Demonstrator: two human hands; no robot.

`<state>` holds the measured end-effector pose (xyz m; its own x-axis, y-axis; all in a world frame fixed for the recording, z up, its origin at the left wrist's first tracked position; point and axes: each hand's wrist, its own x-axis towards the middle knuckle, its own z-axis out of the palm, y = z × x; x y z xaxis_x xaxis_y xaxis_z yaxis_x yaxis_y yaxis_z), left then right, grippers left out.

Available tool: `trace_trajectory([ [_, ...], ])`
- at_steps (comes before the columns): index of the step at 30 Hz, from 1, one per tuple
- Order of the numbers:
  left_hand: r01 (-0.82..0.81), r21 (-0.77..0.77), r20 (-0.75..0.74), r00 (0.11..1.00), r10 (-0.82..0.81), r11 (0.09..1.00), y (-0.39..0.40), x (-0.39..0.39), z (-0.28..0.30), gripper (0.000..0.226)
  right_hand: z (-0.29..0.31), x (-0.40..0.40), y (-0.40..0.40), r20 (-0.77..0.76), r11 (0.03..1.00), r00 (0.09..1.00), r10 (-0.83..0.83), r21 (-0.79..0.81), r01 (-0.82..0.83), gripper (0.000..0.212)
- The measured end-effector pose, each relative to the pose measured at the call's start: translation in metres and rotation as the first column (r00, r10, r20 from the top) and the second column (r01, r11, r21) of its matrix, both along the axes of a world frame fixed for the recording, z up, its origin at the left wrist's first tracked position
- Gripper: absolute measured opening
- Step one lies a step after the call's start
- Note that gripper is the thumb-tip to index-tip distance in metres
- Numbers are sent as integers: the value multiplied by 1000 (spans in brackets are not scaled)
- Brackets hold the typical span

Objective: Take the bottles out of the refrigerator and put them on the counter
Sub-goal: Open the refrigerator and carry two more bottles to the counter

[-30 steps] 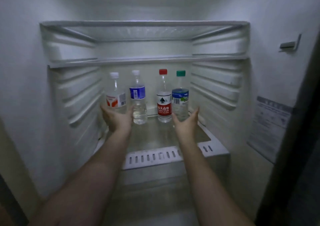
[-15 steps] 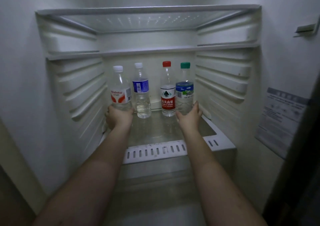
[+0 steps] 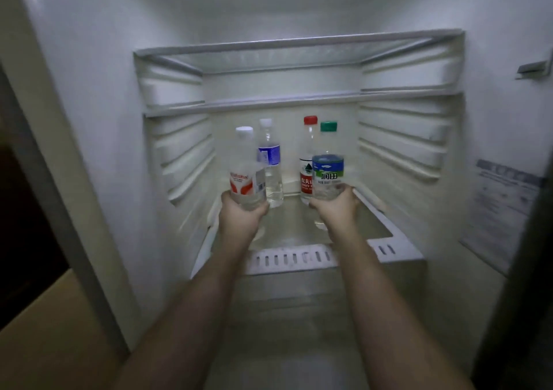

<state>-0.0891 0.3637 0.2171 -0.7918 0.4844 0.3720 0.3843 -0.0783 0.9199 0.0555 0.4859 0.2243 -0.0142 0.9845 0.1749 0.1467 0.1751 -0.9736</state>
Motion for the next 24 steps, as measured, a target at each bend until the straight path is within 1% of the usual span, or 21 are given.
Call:
trace_trajectory([
  [2, 67, 5, -17, 998, -67, 998, -7, 7, 0, 67, -1, 1, -6, -8, 1000, 1000, 8, 5, -8, 77],
  [4, 152, 51, -34, 988, -151, 987, -15, 16, -1, 61, -1, 2, -13, -46, 998, 998, 44, 38, -43, 76],
  [8, 253, 135, -80, 967, -244, 958, -34, 31, 3, 50, -1, 9, -32, -110, 987, 989, 102, 137, -86, 61],
  [11, 298, 135, -83, 954, -289, 945, -48, 40, 13, 46, 1, 15, -43, -181, 978, 973, 143, 177, -110, 59],
  [14, 371, 139, -36, 929, -370, 918, -61, 46, 22, 43, 4, 23, -53, -241, 972, 954, 178, 196, -132, 54],
  [18, 488, 130, -33, 872, -488, 863, -80, 52, 25, 36, 0, 31, -68, -220, 961, 940, 260, 158, -228, 43],
  [21, 541, 157, -27, 839, -544, 826, -92, 57, 20, 28, -4, 35, -81, -197, 959, 940, 279, 110, -262, 44],
  [24, 593, 137, -33, 803, -594, 794, -106, 56, 17, 38, -3, 40, -95, -157, 957, 945, 288, 96, -275, 48],
])
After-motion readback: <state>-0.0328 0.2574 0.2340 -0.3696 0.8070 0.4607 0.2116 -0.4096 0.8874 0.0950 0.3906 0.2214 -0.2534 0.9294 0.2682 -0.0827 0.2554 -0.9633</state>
